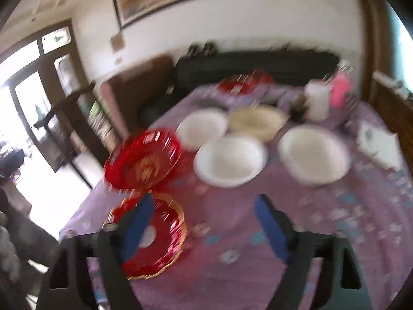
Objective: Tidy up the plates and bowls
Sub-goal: 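Close the left gripper on the red scalloped plate rim while the right gripper grips it too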
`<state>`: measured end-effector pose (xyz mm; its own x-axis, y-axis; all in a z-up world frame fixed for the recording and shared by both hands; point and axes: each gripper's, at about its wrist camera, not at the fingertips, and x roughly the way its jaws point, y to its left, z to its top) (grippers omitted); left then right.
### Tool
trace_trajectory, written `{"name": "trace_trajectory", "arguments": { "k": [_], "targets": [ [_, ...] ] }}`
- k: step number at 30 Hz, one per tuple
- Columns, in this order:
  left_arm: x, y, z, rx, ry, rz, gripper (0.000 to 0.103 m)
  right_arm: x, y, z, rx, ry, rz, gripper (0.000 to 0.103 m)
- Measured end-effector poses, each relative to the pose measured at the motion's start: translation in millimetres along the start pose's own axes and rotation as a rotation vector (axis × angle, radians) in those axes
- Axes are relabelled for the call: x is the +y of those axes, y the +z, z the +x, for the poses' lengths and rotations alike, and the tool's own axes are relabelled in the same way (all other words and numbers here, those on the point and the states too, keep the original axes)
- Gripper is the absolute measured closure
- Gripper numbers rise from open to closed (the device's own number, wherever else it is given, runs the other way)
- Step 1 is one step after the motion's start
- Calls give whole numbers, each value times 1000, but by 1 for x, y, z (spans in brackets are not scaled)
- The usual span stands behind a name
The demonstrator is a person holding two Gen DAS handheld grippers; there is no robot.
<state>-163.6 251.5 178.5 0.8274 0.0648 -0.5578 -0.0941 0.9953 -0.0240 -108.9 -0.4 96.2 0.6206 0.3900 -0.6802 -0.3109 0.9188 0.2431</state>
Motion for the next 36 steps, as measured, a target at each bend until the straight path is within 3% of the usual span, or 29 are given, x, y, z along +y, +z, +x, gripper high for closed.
{"name": "trace_trajectory", "arguments": {
  "k": [3, 5, 6, 9, 13, 17, 19, 22, 25, 27, 29, 32, 34, 36],
  "targets": [
    [12, -20, 30, 91, -36, -55, 9, 6, -12, 27, 68, 37, -3, 27],
    [13, -31, 48, 137, -28, -53, 29, 11, -18, 38, 108, 50, -13, 30],
    [14, -38, 59, 177, -27, -56, 31, 12, -21, 44, 128, 57, -15, 31],
    [15, -49, 81, 239, -40, -97, 32, 17, -24, 60, 163, 44, -17, 33],
    [18, -60, 107, 303, -28, -124, 32, 15, -29, 82, 219, 50, 14, 47],
    [21, -69, 126, 355, -25, -146, 32, 12, -34, 97, 260, 65, 49, 49],
    [24, -77, 138, 396, -44, -177, 32, 12, -37, 102, 276, 86, 62, 55],
    [25, -85, 152, 447, -76, -217, 32, 15, -39, 103, 265, 84, 49, 55],
    [16, -88, 155, 442, -73, -191, 32, 17, -39, 106, 263, 73, 40, 59],
    [6, -89, 157, 439, -76, -159, 45, 17, -37, 109, 265, 74, 42, 63],
    [-1, -89, 158, 430, -60, -123, 70, 18, -37, 110, 263, 71, 43, 65],
    [-5, -90, 156, 418, -26, -106, 75, 18, -38, 109, 256, 44, 34, 69],
    [2, -90, 154, 414, -39, -138, 79, 16, -39, 108, 254, 28, 42, 82],
    [7, -89, 149, 408, -46, -157, 82, 9, -40, 105, 256, 53, 80, 86]
  ]
}}
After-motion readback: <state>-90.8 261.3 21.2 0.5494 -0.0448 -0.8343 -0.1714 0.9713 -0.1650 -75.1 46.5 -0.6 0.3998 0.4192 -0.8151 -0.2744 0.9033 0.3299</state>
